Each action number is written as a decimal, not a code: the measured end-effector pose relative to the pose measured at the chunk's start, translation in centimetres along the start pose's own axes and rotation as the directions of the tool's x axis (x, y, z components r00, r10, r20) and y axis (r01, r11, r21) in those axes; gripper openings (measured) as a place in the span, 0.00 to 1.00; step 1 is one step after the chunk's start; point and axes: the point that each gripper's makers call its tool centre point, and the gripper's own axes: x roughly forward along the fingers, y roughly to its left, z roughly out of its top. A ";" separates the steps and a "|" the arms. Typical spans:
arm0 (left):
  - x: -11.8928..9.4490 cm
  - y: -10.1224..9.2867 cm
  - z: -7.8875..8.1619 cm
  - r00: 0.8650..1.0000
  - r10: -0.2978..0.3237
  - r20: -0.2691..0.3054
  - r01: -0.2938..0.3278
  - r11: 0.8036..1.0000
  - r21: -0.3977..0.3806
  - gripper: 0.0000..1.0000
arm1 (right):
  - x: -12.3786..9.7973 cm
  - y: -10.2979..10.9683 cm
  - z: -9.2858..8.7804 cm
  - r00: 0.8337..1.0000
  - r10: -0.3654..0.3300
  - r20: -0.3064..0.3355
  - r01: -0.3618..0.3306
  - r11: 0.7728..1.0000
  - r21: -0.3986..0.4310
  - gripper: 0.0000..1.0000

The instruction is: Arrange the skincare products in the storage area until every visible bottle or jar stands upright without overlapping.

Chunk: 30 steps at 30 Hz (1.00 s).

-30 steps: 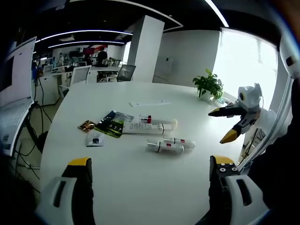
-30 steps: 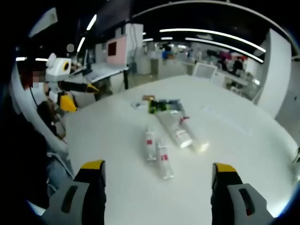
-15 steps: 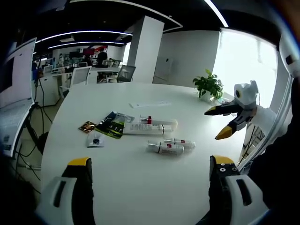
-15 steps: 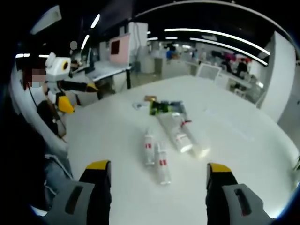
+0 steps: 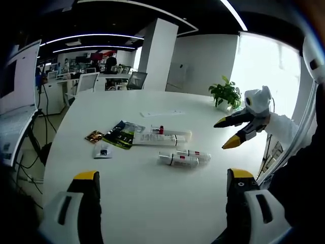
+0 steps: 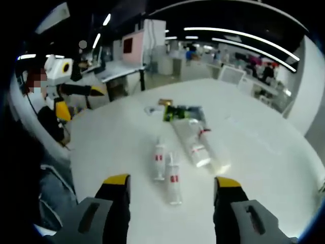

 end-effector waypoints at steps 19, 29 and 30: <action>-0.2 0.1 -0.4 1.000 0.000 -0.001 0.000 1.000 -0.022 0.97 | 3.0 -4.9 1.4 0.998 -0.012 -0.060 0.007 0.996 -0.090 0.44; -0.2 0.1 -0.6 1.000 0.010 0.002 -0.010 0.999 -0.037 0.97 | 3.8 -6.9 1.9 0.993 0.022 -0.117 -0.037 0.991 -0.125 0.44; -0.2 0.1 -0.5 1.000 0.011 0.002 -0.011 0.999 -0.038 0.97 | 3.8 -7.0 1.8 0.992 0.028 -0.124 -0.044 0.991 -0.129 0.44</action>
